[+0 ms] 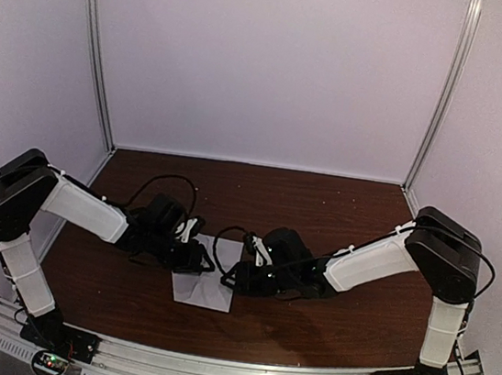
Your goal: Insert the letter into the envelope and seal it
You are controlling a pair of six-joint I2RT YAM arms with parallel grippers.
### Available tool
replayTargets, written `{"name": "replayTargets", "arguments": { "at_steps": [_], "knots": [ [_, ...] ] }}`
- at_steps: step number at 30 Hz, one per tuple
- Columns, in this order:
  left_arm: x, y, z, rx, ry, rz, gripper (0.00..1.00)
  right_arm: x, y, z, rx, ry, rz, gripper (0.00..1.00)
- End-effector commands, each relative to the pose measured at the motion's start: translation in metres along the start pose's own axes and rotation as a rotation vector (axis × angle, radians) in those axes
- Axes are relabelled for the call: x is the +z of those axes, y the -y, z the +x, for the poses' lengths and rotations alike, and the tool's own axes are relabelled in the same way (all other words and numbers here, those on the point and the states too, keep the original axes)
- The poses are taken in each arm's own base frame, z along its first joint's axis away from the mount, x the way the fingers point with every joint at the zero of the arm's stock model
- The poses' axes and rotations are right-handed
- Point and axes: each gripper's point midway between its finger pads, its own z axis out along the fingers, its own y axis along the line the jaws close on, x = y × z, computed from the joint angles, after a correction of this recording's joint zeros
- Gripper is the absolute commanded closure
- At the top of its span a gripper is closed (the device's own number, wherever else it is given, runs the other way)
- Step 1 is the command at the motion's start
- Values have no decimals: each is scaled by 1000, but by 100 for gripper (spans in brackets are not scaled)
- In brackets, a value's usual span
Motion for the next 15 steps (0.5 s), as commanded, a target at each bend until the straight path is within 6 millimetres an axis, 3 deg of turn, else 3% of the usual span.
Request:
{"name": "replayTargets", "arguments": {
  "at_steps": [1, 10, 15],
  "knots": [
    [3, 7, -6, 9, 9, 47, 58, 8, 43, 27, 31, -80, 130, 48],
    [4, 8, -5, 6, 9, 67, 60, 9, 43, 27, 29, -80, 130, 49],
    [-11, 10, -19, 41, 75, 14, 59, 4, 39, 20, 22, -61, 123, 49]
  ]
}}
